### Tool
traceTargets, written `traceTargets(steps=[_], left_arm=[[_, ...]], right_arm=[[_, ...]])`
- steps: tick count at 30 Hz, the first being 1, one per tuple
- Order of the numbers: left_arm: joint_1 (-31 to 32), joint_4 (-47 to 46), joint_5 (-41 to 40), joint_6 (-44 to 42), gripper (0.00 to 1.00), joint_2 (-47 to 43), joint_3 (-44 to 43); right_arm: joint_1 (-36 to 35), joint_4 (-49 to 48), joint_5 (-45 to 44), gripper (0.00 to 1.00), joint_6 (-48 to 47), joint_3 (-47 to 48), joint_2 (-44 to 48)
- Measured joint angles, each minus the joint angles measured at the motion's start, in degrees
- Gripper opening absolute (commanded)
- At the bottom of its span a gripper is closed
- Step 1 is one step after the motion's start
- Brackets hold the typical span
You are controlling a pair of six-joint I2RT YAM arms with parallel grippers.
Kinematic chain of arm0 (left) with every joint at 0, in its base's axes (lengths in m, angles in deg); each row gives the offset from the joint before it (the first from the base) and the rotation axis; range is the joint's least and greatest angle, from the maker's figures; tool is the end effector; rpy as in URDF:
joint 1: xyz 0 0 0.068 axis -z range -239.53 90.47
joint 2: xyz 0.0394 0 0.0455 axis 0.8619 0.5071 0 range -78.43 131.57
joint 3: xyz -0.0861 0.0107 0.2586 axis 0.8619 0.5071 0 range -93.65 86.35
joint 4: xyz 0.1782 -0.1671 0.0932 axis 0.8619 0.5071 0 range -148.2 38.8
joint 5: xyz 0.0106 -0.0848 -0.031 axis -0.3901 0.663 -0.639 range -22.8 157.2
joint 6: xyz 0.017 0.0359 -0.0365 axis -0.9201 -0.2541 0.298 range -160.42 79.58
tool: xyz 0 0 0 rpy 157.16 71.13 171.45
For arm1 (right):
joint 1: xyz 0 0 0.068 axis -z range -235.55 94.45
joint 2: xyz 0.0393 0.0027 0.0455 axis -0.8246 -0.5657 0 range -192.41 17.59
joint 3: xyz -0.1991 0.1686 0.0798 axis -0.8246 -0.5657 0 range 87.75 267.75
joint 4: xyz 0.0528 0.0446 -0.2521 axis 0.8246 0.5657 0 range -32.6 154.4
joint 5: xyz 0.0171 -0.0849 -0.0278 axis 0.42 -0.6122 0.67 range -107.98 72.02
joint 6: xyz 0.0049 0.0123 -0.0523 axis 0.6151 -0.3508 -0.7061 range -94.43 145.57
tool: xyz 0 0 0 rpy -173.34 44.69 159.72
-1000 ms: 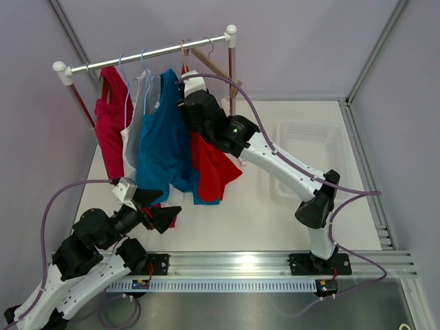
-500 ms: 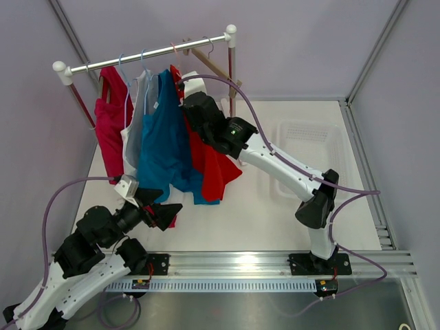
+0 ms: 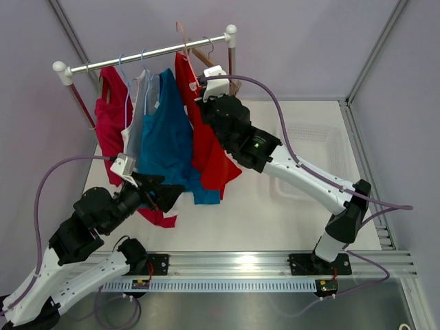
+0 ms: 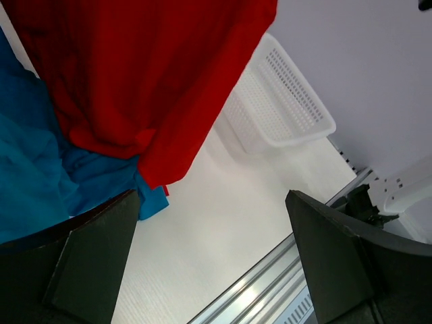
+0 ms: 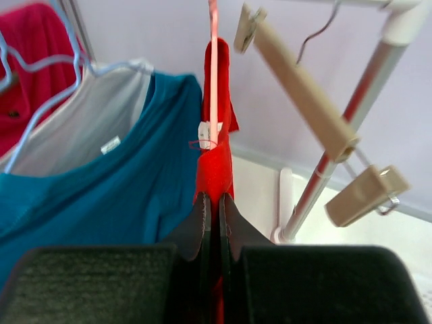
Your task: Remove the t-shirt from the hanger
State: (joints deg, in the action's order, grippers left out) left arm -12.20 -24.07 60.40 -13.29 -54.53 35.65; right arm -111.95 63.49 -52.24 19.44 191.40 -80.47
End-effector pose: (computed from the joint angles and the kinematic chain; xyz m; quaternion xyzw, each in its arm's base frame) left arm 0.0566 -0.0550 0.3706 0.0928 0.7448 -0.3634 0.5519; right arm 0.2372 0.3208 0.4576 -0.1749 0.6877 0.0964 0.6979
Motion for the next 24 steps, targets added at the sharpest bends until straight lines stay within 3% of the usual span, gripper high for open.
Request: traceTargets(steps=[6,14,24], left_arm=[[0.0,-1.88,-1.25,3.43,0.88,3.69,-1.11],[0.0,-7.87,0.02,7.61,0.77,9.31,-5.64],[0.0,-19.17,1.99,11.21,0.68,20.81,-6.93]], right_arm=[[-0.02,-7.39,-0.81,0.0,-0.44,-4.13,2.75],[-1.42,-11.43,-1.55,0.0,6.64,-26.38,13.73],[-15.69,-15.04,-9.03,0.0,10.01,-45.13,31.52]])
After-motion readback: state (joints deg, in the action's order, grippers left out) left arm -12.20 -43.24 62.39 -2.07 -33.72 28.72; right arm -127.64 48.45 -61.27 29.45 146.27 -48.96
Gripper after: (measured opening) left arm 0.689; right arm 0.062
